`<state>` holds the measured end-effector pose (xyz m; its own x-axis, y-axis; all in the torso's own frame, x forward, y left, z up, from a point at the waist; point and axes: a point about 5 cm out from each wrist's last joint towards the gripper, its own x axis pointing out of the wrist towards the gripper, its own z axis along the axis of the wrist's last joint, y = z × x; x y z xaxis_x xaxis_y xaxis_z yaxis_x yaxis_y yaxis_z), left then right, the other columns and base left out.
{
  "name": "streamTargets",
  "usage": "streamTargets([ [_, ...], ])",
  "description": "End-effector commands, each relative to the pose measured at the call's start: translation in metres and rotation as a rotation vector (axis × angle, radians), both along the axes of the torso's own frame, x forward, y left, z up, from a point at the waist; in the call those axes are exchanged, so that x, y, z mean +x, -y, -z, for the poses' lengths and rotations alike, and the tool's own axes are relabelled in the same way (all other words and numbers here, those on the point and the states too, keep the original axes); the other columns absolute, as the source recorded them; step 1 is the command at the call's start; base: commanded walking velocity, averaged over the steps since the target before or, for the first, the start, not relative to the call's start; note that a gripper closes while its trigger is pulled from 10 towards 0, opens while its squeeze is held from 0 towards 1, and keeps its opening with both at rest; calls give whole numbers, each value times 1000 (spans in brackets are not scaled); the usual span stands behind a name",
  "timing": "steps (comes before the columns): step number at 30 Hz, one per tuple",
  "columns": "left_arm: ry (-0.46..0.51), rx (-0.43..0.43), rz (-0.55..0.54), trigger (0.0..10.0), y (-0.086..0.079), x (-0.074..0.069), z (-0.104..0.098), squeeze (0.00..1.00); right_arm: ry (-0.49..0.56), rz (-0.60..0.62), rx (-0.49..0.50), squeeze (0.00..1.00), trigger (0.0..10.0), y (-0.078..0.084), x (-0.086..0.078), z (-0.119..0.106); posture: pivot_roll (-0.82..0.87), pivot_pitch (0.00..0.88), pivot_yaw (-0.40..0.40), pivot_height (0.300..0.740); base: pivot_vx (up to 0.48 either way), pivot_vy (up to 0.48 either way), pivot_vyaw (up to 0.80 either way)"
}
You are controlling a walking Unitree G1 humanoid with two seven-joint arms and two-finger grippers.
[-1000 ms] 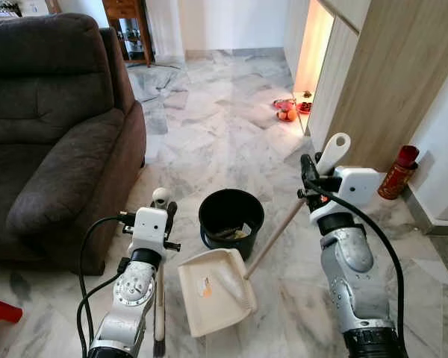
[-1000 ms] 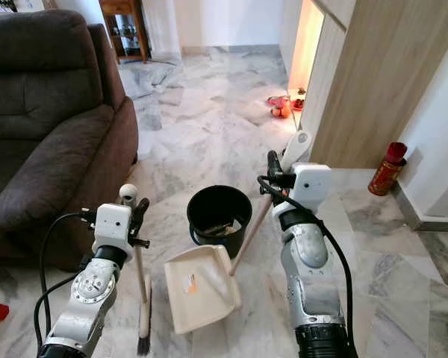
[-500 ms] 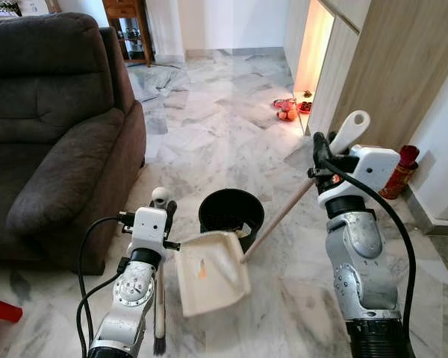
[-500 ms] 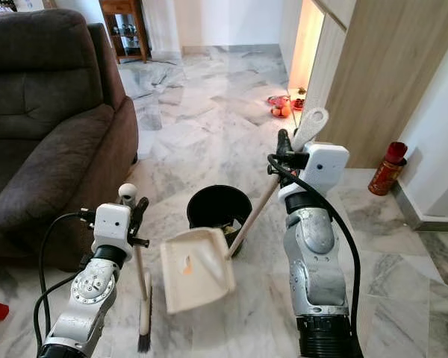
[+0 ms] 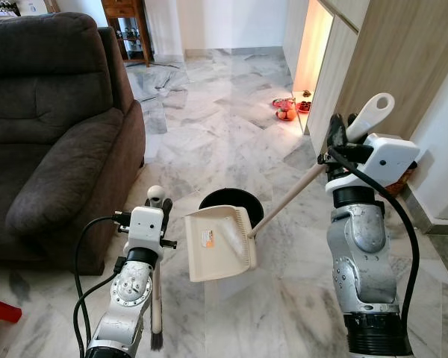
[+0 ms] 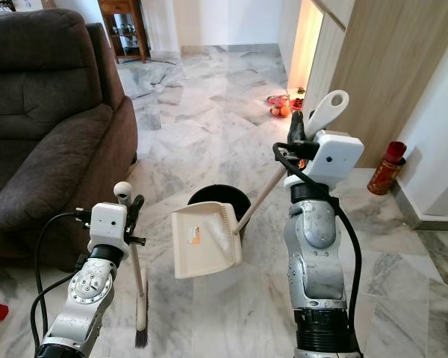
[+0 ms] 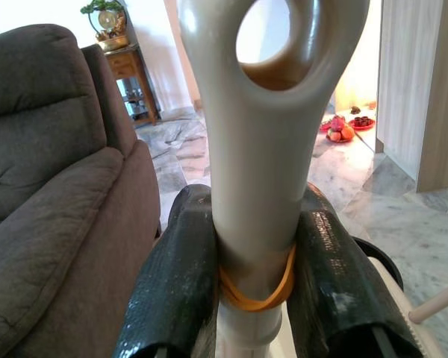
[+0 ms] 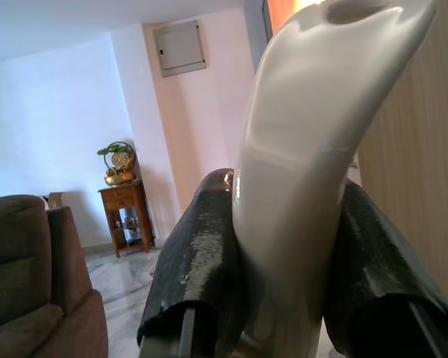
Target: Sweep floor
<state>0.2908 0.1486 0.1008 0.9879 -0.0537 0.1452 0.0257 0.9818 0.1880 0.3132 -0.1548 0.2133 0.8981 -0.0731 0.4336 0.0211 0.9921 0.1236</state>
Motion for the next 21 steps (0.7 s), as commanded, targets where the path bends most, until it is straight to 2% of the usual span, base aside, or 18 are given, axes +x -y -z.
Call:
streamTargets([
  [1, 62, 36, -2, 10000, -1, 2, -11, 0, 152, -4, 8, 0, 10000, -4, -5, -31, 139, 0, 45, 740, 266, 0, 0],
  [17, 76, 42, -11, 10000, -3, 3, -14, 0, 163, -17, -11, 0, 10000, -11, -4, -33, 143, 0, 48, 740, 335, 0, 0],
  [21, 79, 43, -14, 10000, -3, 2, -14, 0, 167, -29, -12, 0, 10000, -14, -5, -33, 144, 0, 48, 740, 360, 0, 417],
])
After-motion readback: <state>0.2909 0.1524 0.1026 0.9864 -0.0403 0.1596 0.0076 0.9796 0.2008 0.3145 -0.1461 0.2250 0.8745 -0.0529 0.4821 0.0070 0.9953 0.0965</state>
